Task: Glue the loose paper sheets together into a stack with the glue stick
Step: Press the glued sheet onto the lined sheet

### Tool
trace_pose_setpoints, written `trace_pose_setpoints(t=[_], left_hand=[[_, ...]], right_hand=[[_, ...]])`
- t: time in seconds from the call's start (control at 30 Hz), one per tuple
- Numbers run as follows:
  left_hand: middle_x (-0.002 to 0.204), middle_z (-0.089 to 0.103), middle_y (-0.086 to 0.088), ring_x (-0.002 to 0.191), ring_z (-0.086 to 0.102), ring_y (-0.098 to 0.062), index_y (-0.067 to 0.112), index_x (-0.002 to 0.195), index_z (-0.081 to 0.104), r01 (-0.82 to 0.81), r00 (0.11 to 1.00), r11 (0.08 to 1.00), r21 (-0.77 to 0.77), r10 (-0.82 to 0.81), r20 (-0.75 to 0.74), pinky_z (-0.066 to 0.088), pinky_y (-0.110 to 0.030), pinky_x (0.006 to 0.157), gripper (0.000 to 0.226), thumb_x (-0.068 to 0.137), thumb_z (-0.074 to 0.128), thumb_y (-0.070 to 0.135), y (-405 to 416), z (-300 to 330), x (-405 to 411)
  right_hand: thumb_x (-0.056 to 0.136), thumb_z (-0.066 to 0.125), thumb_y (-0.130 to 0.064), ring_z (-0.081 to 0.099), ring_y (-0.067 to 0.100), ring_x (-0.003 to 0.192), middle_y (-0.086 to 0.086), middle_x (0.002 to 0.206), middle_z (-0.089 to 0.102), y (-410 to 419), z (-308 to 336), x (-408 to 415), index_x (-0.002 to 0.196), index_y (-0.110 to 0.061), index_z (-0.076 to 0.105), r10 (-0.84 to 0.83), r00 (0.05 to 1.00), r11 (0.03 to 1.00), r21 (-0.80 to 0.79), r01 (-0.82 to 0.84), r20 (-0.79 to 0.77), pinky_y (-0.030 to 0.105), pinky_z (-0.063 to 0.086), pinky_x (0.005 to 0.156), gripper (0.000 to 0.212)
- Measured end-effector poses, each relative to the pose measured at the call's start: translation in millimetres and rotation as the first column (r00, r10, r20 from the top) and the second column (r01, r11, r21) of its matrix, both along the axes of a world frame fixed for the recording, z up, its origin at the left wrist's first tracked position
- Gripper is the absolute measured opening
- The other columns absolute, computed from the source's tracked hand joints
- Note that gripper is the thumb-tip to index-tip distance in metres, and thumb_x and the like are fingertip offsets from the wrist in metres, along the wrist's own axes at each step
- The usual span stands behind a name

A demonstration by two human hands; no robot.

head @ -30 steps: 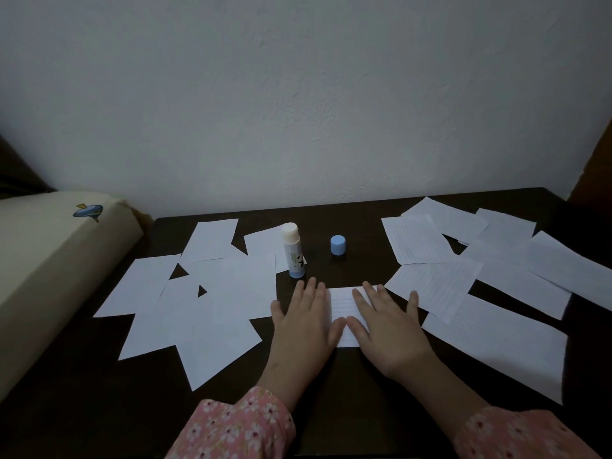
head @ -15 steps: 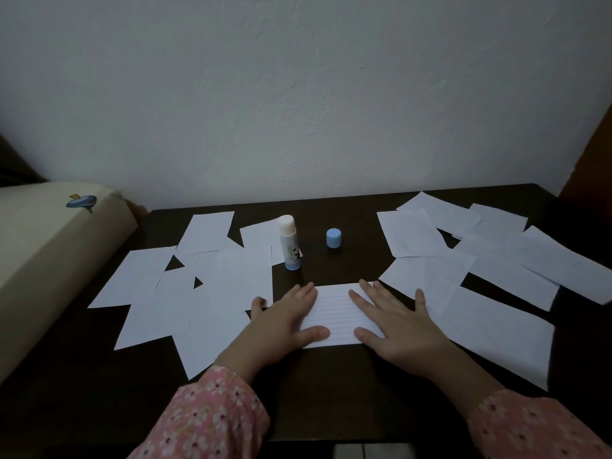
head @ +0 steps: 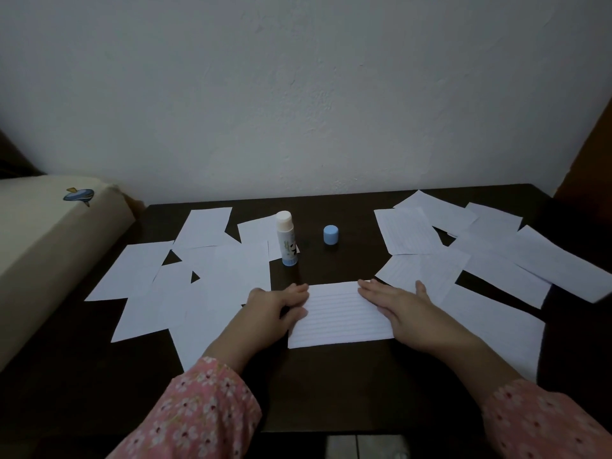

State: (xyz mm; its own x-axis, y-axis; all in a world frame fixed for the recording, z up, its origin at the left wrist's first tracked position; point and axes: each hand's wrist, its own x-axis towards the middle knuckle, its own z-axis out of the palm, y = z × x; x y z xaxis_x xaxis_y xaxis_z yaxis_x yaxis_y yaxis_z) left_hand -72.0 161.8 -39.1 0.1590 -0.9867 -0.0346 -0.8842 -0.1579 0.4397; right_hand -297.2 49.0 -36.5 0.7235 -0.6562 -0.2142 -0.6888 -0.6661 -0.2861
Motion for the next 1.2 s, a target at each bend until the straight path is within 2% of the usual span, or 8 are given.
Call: trace_pose_setpoints(t=[0.27, 0.43, 0.57, 0.67, 0.93, 1.03, 1.1, 1.2], left_hand=[[0.153, 0.016, 0.026, 0.144, 0.014, -0.002, 0.041, 0.147, 0.025, 0.083, 0.994, 0.969, 0.233, -0.096, 0.047, 0.007, -0.042, 0.113, 0.061, 0.094, 0.055, 0.039, 1.5, 6.2, 10.6], [0.149, 0.029, 0.027, 0.14, 0.027, -0.011, 0.042, 0.142, 0.036, 0.015, 1.0, 0.993, 0.12, -0.016, 0.004, 0.014, -0.04, 0.113, 0.06, 0.089, 0.063, 0.038, 4.3, 4.3, 8.0], [0.141, 0.043, 0.025, 0.129, 0.036, -0.013, 0.04, 0.133, 0.051, -0.074, 0.996, 0.997, -0.005, 0.073, -0.055, 0.029, -0.04, 0.111, 0.054, 0.082, 0.067, 0.049, 8.0, 6.1, 6.9], [0.141, 0.045, 0.019, 0.131, 0.037, -0.01, 0.034, 0.132, 0.054, -0.031, 0.999, 0.997, 0.067, 0.034, -0.041, 0.029, -0.041, 0.112, 0.06, 0.076, 0.072, 0.05, 7.0, 6.6, 6.4], [0.142, 0.043, 0.019, 0.132, 0.037, -0.008, 0.035, 0.134, 0.051, -0.036, 0.985, 0.994, 0.101, 0.053, -0.164, 0.03, -0.032, 0.112, 0.065, 0.075, 0.076, 0.045, 8.0, 8.5, 10.9], [0.13, 0.055, 0.017, 0.121, 0.047, -0.004, 0.033, 0.123, 0.06, -0.191, 0.948, 0.978, -0.086, 0.161, -0.276, 0.036, -0.023, 0.1, 0.039, 0.085, 0.067, 0.041, 12.2, 12.6, 12.9], [0.129, 0.057, 0.011, 0.119, 0.048, -0.009, 0.031, 0.122, 0.061, -0.427, 0.889, 0.889, -0.164, 0.379, -0.258, 0.039, -0.033, 0.103, 0.036, 0.088, 0.062, 0.044, 11.9, 13.7, 18.5], [0.141, 0.047, 0.0, 0.129, 0.04, -0.022, 0.023, 0.134, 0.052, -0.646, 0.744, 0.747, -0.157, 0.662, 0.09, 0.03, -0.045, 0.106, 0.056, 0.089, 0.051, 0.057, 9.5, 11.6, 30.9]], right_hand=[[0.103, 0.033, -0.022, -0.003, 0.002, 0.147, -0.02, 0.16, -0.004, 3.5, 1.1, -9.7, 0.154, -0.035, 0.008, 0.077, 0.996, 0.997, -0.005, -0.077, -0.047, 0.062, -0.017, 0.111, 0.058], [0.098, 0.045, -0.026, 0.015, 0.005, 0.145, -0.018, 0.159, 0.016, 7.7, 10.4, -1.8, 0.151, -0.032, 0.025, -0.011, 1.0, 1.0, -0.02, 0.011, 0.022, 0.055, -0.019, 0.111, 0.057], [0.098, 0.043, -0.038, 0.034, 0.01, 0.134, -0.009, 0.146, 0.041, 22.4, 9.9, 22.2, 0.141, -0.026, 0.045, -0.089, 0.984, 0.972, -0.202, 0.12, 0.153, 0.045, 0.01, 0.118, 0.045], [0.094, 0.05, -0.045, 0.037, 0.01, 0.127, -0.007, 0.141, 0.041, 32.2, 4.0, 31.1, 0.141, -0.022, 0.045, -0.095, 0.971, 0.983, -0.13, 0.126, 0.22, 0.03, 0.033, 0.108, 0.052], [0.084, 0.063, -0.054, 0.034, 0.008, 0.129, -0.009, 0.143, 0.032, 32.5, 8.8, 29.5, 0.145, -0.026, 0.038, -0.114, 0.985, 0.993, -0.02, 0.118, 0.132, 0.03, 0.037, 0.104, 0.072], [0.079, 0.068, -0.05, 0.042, 0.012, 0.121, -0.007, 0.135, 0.039, 25.9, 23.2, 42.0, 0.141, -0.025, 0.043, -0.116, 0.993, 0.993, -0.029, 0.116, 0.014, 0.03, 0.043, 0.098, 0.072], [0.079, 0.067, -0.05, 0.047, 0.015, 0.116, -0.004, 0.13, 0.044, 20.1, 32.7, 55.4, 0.136, -0.024, 0.049, -0.136, 0.99, 0.99, -0.051, 0.134, -0.035, 0.032, 0.046, 0.096, 0.065], [0.085, 0.066, -0.044, 0.051, 0.014, 0.115, -0.001, 0.131, 0.049, 10.1, 39.9, 81.0, 0.133, -0.024, 0.052, -0.186, 0.977, 0.982, -0.019, 0.189, 0.104, 0.031, 0.048, 0.093, 0.054]])
